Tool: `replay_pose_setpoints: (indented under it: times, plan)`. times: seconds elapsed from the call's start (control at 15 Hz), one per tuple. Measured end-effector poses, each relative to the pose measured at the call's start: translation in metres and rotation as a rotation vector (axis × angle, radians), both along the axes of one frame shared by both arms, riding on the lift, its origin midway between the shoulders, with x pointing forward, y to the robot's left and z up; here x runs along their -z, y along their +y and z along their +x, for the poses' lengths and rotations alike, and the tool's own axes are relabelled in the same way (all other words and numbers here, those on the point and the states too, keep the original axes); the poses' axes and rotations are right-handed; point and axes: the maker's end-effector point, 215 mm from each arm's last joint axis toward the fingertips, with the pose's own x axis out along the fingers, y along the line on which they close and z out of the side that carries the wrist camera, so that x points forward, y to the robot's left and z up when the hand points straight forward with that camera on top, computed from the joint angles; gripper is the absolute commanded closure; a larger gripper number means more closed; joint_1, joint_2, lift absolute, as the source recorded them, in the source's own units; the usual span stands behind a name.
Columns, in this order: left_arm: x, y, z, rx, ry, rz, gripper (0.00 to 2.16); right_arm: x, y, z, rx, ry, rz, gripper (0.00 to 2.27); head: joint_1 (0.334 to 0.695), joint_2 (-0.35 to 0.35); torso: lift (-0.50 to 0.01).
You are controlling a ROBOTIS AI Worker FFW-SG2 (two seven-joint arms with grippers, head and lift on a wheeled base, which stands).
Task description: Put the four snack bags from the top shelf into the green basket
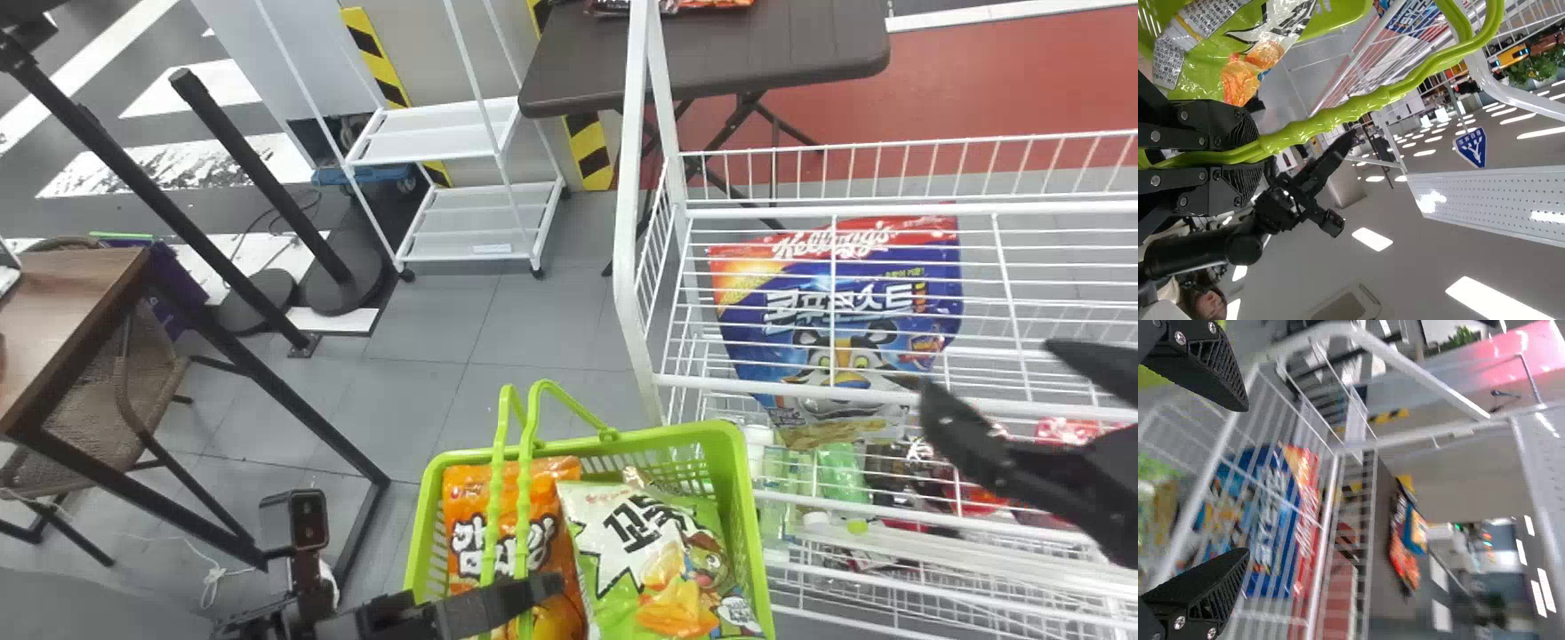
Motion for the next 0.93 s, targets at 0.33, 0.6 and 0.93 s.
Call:
replay_pose_setpoints:
  times: [0.33,0.6,0.93]
  plan:
    - [0.0,-0.003,-0.005,-0.004,0.003,-0.006,2.15,0.0,-0.071,-0.004,0.105,-0.102,-0.033,0.04,0.695,0.103,0.0]
    - [-0.003,-0.004,-0.012,-0.018,0.0,0.0,2.15,0.01,-0.101,-0.015,0.149,-0.121,0.031,0.05,0.695,0.035,0.0]
    - [-0.008,-0.01,-0.017,-0.012,-0.007,0.007,2.15,0.012,-0.104,-0.02,0.161,-0.129,0.035,0.05,0.695,0.012,0.0]
